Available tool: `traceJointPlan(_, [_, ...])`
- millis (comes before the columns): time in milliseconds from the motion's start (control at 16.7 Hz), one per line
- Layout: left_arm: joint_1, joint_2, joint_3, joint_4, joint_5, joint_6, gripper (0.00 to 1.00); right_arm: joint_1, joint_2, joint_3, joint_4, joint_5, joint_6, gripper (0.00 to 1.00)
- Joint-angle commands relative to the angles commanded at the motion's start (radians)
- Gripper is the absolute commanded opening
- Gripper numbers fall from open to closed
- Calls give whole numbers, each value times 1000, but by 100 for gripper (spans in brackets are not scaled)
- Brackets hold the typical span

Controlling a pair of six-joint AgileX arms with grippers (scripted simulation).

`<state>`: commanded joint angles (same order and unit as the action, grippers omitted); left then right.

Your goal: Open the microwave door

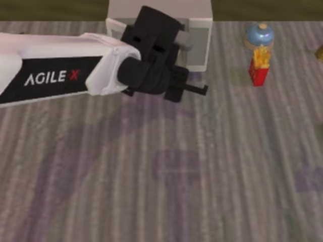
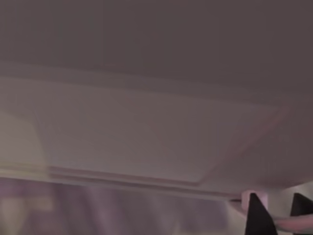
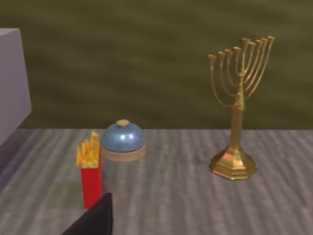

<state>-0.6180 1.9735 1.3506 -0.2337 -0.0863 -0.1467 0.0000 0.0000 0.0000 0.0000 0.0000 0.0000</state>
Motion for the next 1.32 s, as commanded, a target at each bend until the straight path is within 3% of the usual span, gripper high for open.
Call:
traceJointPlan(180, [11, -16, -27, 10, 22, 32, 0, 0, 0, 0, 0, 0, 0, 100])
traceJointPlan(1320, [11, -16, -28, 10, 23, 33, 0, 0, 0, 0, 0, 0, 0, 100])
